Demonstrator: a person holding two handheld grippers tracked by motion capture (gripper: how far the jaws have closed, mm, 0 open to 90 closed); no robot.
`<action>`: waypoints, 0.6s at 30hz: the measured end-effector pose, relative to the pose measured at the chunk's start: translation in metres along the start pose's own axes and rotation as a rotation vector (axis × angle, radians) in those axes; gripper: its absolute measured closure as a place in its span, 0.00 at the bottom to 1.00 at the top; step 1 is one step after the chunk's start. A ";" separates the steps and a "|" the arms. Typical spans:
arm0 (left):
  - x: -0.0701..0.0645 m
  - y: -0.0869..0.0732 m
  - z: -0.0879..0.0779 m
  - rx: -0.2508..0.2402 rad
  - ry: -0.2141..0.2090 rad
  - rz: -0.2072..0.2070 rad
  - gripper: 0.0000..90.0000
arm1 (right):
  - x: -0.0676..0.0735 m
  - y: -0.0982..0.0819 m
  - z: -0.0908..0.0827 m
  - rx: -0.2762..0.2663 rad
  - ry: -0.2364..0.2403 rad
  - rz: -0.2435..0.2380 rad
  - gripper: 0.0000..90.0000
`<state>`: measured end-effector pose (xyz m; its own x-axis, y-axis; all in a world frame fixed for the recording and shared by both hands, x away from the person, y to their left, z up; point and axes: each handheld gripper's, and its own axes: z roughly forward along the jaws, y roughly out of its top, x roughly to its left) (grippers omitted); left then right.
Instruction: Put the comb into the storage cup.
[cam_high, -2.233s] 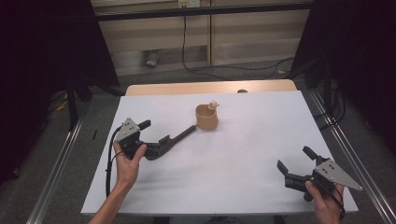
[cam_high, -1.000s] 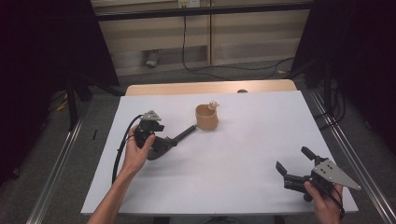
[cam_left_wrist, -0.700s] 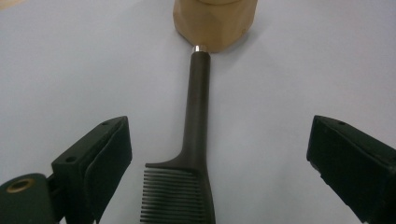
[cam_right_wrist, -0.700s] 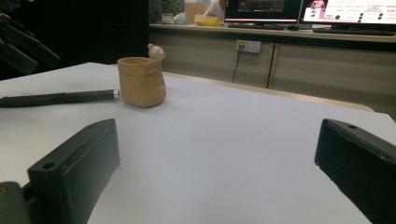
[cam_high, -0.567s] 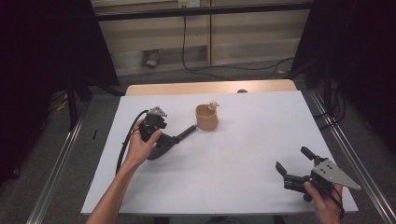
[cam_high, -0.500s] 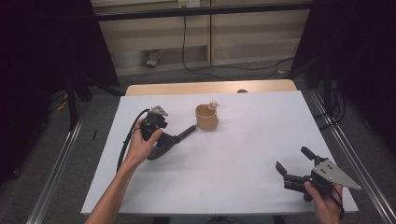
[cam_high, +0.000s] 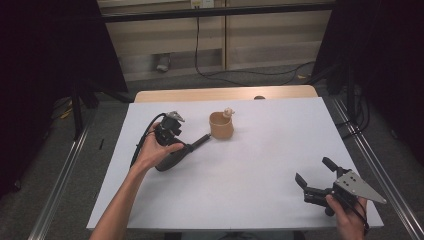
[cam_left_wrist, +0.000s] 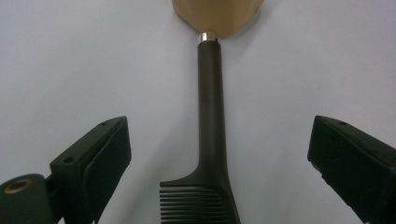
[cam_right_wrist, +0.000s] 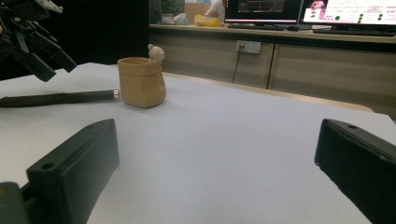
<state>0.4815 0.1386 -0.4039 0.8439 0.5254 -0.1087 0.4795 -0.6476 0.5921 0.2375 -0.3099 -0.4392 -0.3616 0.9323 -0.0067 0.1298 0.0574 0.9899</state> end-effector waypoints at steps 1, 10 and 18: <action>0.000 0.000 0.001 0.006 -0.004 0.007 0.07 | 0.000 0.000 0.000 0.000 0.000 0.000 0.00; 0.005 0.008 0.017 0.100 -0.017 0.049 0.20 | 0.001 0.000 0.000 0.003 -0.001 -0.001 0.00; 0.001 0.010 0.029 0.153 -0.015 0.079 0.32 | 0.000 0.000 0.000 0.003 -0.002 -0.001 0.00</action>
<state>0.4940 0.1165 -0.4213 0.8831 0.4625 -0.0791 0.4420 -0.7636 0.4707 0.2373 -0.3097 -0.4395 -0.3603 0.9328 -0.0082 0.1317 0.0596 0.9895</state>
